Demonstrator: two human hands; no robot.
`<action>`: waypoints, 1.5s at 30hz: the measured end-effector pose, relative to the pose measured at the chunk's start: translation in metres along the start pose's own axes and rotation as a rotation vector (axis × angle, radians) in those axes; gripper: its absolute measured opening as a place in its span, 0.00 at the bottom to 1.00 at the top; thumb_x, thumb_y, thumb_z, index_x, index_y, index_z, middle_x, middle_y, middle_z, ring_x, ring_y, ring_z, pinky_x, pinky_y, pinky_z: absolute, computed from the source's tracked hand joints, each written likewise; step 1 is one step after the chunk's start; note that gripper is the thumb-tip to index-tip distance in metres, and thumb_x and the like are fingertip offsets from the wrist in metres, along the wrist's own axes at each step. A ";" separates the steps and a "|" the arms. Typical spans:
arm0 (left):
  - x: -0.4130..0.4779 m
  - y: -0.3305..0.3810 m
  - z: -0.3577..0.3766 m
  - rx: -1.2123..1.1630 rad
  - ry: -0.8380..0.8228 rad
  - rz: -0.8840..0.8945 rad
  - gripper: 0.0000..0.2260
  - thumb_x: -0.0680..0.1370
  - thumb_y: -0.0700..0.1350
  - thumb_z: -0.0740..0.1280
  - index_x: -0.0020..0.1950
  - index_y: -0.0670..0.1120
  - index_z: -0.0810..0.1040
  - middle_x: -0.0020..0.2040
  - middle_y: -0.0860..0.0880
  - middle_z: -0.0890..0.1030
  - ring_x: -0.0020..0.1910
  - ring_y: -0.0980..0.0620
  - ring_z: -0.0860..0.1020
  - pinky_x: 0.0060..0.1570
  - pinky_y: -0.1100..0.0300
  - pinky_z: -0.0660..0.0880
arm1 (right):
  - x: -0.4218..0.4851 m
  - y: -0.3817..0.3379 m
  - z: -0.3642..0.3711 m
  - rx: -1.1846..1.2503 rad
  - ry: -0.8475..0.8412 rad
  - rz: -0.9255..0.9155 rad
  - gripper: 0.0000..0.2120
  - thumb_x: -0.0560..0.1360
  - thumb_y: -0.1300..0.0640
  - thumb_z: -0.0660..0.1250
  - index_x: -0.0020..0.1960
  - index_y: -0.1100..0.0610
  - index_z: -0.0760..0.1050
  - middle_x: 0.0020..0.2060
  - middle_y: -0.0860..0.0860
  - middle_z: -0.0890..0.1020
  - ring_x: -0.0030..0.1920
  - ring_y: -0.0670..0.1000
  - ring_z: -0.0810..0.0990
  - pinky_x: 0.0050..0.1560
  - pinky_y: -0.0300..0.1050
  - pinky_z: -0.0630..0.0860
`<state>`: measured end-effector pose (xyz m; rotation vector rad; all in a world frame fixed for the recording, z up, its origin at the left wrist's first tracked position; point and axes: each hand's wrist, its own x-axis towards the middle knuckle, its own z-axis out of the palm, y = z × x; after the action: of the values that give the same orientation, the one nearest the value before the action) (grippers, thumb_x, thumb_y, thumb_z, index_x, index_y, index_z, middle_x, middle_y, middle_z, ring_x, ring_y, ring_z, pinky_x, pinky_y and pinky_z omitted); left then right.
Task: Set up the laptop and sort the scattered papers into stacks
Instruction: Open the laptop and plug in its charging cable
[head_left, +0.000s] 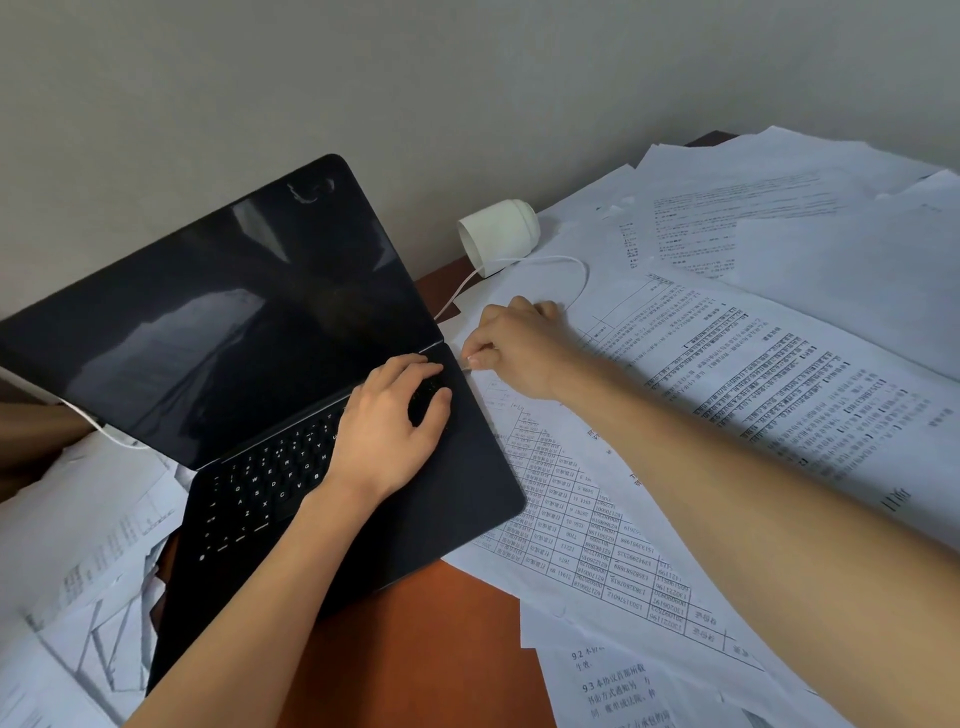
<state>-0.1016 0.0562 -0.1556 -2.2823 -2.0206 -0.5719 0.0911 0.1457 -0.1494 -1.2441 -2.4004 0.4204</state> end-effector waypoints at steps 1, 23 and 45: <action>0.000 0.000 0.000 0.000 0.000 0.003 0.25 0.80 0.61 0.57 0.71 0.49 0.78 0.71 0.52 0.76 0.71 0.51 0.73 0.70 0.47 0.71 | 0.000 0.001 0.001 -0.006 -0.004 -0.006 0.11 0.84 0.49 0.61 0.60 0.43 0.81 0.58 0.44 0.75 0.62 0.50 0.68 0.54 0.47 0.55; -0.001 0.004 0.002 0.009 0.002 -0.006 0.26 0.80 0.61 0.56 0.71 0.50 0.78 0.72 0.53 0.75 0.72 0.52 0.71 0.71 0.53 0.65 | 0.008 -0.003 0.006 -0.031 0.040 0.012 0.10 0.83 0.54 0.63 0.59 0.45 0.81 0.59 0.46 0.76 0.63 0.52 0.69 0.57 0.50 0.59; -0.002 0.003 0.002 -0.010 0.008 -0.006 0.27 0.80 0.62 0.56 0.71 0.49 0.78 0.72 0.52 0.76 0.72 0.51 0.71 0.72 0.47 0.69 | 0.005 0.004 0.006 0.004 0.015 -0.034 0.08 0.83 0.52 0.64 0.56 0.45 0.82 0.54 0.44 0.74 0.61 0.51 0.69 0.60 0.51 0.61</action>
<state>-0.0978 0.0547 -0.1576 -2.2769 -2.0270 -0.5920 0.0887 0.1517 -0.1550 -1.1994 -2.4035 0.4039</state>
